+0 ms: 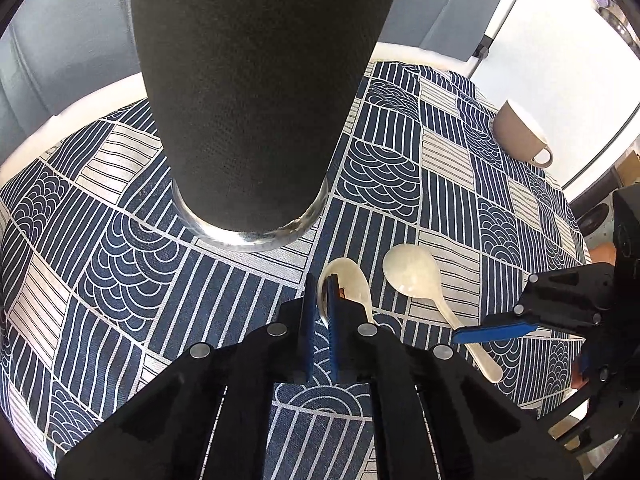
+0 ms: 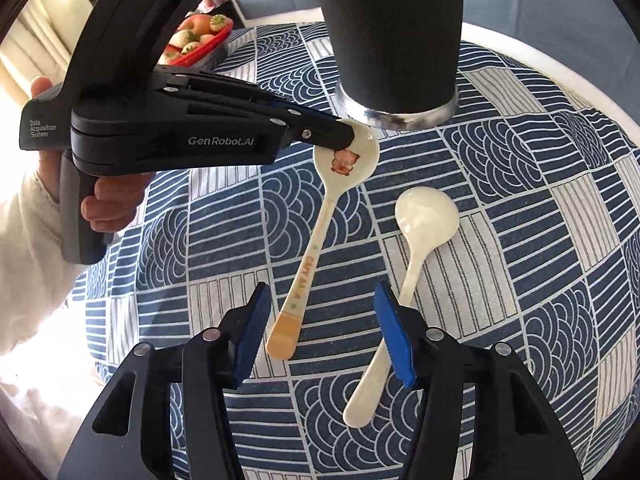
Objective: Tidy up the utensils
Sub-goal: 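Close the left gripper on the bear spoon bowl while the right gripper grips its handle, then lift the bear-print spoon with both grippers and carry it over the black holder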
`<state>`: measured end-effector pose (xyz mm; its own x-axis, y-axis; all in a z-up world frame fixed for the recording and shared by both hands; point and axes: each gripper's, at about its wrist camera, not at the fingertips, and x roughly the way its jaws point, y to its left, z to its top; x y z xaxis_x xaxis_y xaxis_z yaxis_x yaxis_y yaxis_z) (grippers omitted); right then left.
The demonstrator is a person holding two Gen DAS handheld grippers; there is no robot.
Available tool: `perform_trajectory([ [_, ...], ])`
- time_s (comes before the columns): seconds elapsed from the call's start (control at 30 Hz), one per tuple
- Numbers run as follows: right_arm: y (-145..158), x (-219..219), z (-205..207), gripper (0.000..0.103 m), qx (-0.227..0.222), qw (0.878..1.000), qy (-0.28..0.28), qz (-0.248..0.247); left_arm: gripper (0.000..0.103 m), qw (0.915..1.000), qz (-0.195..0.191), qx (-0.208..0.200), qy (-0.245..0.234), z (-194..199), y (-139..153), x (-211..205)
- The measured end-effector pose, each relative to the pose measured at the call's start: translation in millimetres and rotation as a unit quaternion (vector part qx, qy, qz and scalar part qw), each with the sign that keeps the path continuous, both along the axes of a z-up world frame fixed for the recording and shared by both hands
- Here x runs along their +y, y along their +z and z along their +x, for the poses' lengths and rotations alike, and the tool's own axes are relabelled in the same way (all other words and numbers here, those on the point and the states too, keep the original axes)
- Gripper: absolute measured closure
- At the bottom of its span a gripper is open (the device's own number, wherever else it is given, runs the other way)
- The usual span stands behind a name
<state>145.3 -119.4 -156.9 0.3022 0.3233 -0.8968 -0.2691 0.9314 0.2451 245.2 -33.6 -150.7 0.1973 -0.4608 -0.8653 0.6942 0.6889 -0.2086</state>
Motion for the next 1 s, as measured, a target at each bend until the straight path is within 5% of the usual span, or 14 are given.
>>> perform_trajectory([
  [0.1,-4.5,9.3,3.2,0.058,0.008,1.000,0.002,0.006,0.098,1.0000,-0.007,0.004,0.005,-0.6,2.0,3.5],
  [0.27,-10.9,24.0,7.5,0.090,0.012,1.000,0.003,-0.005,0.098,0.9997,-0.019,0.007,0.013,-2.2,7.5,12.4],
  [1.0,39.6,23.2,15.9,0.093,-0.055,0.998,0.001,-0.018,0.098,0.9965,-0.046,-0.068,0.017,-11.7,75.8,34.8],
])
